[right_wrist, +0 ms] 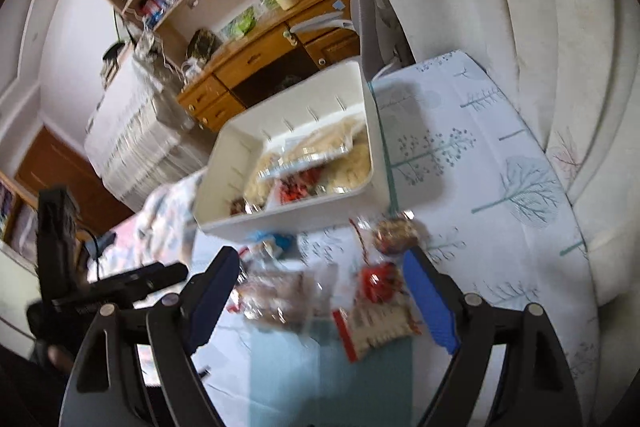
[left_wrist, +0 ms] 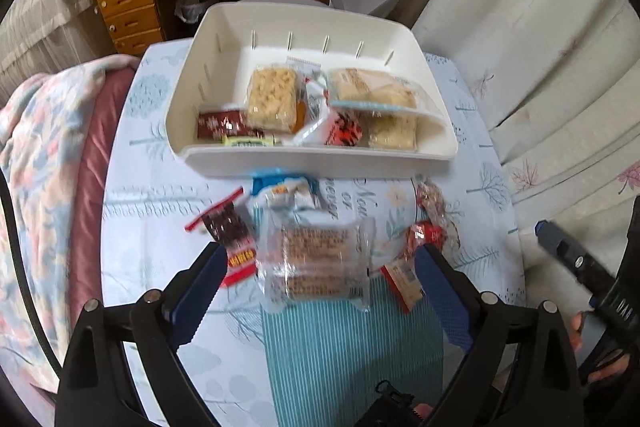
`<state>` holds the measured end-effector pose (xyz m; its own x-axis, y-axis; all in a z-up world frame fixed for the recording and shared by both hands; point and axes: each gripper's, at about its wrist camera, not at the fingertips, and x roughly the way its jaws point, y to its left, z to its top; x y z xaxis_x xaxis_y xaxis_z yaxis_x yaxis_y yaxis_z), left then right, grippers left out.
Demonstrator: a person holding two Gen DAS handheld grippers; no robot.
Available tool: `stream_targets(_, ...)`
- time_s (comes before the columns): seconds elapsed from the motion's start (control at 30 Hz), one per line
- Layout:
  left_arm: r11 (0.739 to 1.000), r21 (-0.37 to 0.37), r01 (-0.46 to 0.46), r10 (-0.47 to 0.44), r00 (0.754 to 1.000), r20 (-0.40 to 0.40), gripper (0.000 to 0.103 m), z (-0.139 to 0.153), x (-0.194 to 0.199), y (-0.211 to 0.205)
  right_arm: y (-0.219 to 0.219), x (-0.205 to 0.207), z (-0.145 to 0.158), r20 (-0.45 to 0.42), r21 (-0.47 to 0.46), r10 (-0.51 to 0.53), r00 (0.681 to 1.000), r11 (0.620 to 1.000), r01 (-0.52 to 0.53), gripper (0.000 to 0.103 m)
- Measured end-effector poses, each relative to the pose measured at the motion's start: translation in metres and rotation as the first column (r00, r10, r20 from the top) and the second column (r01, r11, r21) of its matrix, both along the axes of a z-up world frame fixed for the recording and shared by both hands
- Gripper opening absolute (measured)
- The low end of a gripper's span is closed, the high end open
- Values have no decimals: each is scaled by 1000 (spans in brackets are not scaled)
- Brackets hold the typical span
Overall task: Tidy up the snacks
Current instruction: 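Withdraw both tools from the basket toward the remaining snacks, then grasp the clear printed bread pack with the left tool while the right tool grasps the red-and-white pack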
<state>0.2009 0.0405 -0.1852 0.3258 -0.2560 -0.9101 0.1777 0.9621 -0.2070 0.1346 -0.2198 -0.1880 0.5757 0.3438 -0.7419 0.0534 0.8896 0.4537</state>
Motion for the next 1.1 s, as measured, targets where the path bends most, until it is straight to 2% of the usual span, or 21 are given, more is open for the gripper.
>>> stream_targets(0.27,997,-26,-69,66,992,-105,95,-31,-8,-8,25,-24,-25,-41,-184,119,992,975,-125,85)
stream_targets(0.43,996,22,-81,83,987,-138,95,-50,-7,-17,40,-33,-45,-73,-276,189,979,940,-202,85)
stream_targets(0.63,994,78,-72,87,976,-200,95,-77,-1,-30,53,-34,-68,-109,-319,272,956,901,-293,85)
stream_targets(0.8,989,139,-59,96,956,-277,95,-102,10,-40,63,-31,-86,-136,-372,333,933,855,-360,85)
stream_targets(0.9,983,178,-51,100,953,-284,95,-111,17,-46,67,-28,-97,-162,-384,352,922,838,-387,85)
stream_targets(1.1,977,206,-62,127,939,-320,95,-127,28,-49,73,-20,-113,-190,-393,382,904,815,-427,85)
